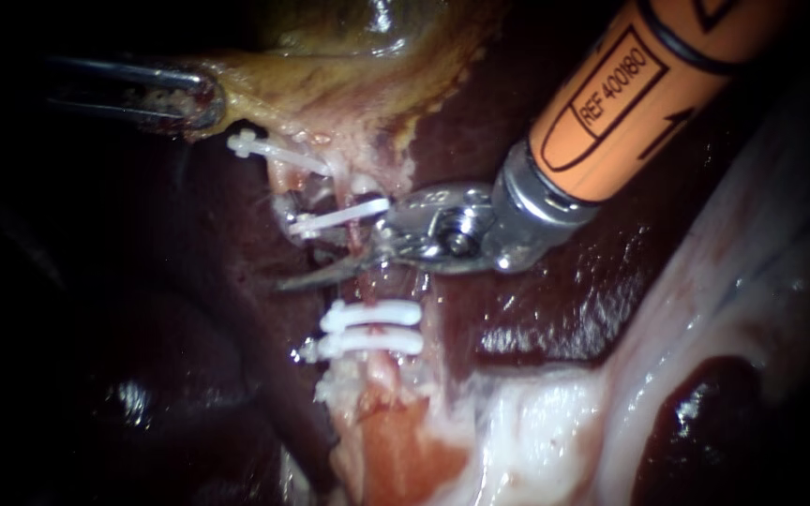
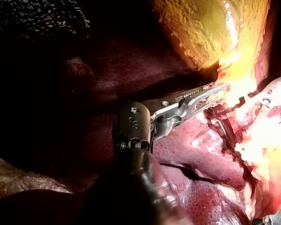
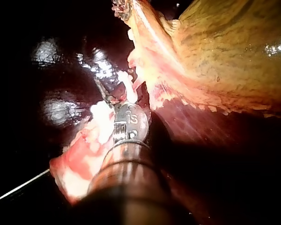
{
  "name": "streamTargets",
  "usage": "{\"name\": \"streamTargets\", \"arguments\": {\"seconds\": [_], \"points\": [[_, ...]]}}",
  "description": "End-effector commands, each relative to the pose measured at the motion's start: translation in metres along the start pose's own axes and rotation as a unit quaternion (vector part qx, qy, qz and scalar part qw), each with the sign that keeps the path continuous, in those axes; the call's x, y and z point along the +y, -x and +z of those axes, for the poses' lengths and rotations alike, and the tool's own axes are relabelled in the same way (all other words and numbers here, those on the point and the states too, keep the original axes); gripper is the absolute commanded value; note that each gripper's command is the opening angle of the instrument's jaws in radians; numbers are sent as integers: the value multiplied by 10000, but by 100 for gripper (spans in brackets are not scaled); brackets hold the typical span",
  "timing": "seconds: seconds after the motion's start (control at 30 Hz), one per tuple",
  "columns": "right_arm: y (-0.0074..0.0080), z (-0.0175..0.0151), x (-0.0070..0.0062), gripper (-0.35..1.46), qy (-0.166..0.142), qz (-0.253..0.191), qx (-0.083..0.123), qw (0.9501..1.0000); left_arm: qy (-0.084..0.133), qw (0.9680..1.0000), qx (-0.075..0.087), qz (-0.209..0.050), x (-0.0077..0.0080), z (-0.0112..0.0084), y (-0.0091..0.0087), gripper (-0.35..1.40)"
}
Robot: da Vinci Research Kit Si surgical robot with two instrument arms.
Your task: Go to the cutting position right tube
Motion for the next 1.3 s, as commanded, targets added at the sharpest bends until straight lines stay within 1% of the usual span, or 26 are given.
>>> {"name": "streamTargets", "arguments": {"seconds": [0.03,0.13,0.23,0.3,0.57,0.67,0.77,0.83,0.97,1.3], "points": [[-1,1,-1,143,-99,66,65,9999,-6,10000,5,-2,0,0,0,-35],[-3,3,-5,143,-373,150,186,9990,-6,10000,5,-2,0,0,0,-35],[-4,4,-11,143,-577,216,219,9979,-7,10000,5,-2,0,0,0,-35],[-5,4,-17,143,-696,225,216,9971,-7,10000,5,-1,0,0,0,-35],[-9,2,-50,138,-1236,128,165,9921,-8,10000,5,2,0,0,1,-35],[-13,0,-57,136,-1425,68,145,9897,-8,10000,5,2,0,0,1,-35],[-19,-3,-60,136,-1600,29,153,9870,-8,10000,5,2,0,0,1,-35],[-22,-6,-61,136,-1637,41,188,9863,-8,10000,5,2,0,0,1,-35],[-24,-10,-60,135,-1474,89,293,9886,-7,10000,5,2,0,0,1,-35],[-24,-12,-59,135,-1473,93,296,9886,-9,10000,5,2,0,0,1,-35]]}}
